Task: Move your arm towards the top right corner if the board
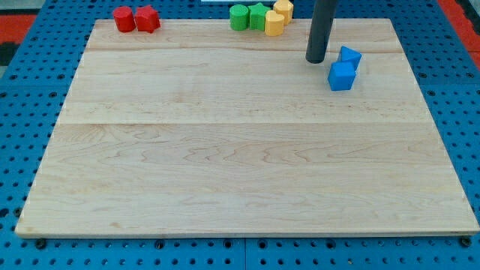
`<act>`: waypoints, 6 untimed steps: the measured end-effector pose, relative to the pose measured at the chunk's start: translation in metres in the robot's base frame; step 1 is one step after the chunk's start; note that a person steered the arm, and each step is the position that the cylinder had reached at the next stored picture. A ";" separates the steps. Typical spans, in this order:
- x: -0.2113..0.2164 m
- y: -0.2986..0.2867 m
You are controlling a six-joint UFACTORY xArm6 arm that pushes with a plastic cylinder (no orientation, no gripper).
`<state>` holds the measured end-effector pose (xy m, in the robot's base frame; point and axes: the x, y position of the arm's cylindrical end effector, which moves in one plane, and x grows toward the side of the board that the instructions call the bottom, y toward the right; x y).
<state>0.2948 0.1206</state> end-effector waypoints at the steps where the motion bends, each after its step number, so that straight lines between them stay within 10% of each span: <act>1: -0.028 -0.001; 3: -0.103 0.049; 6: -0.103 0.099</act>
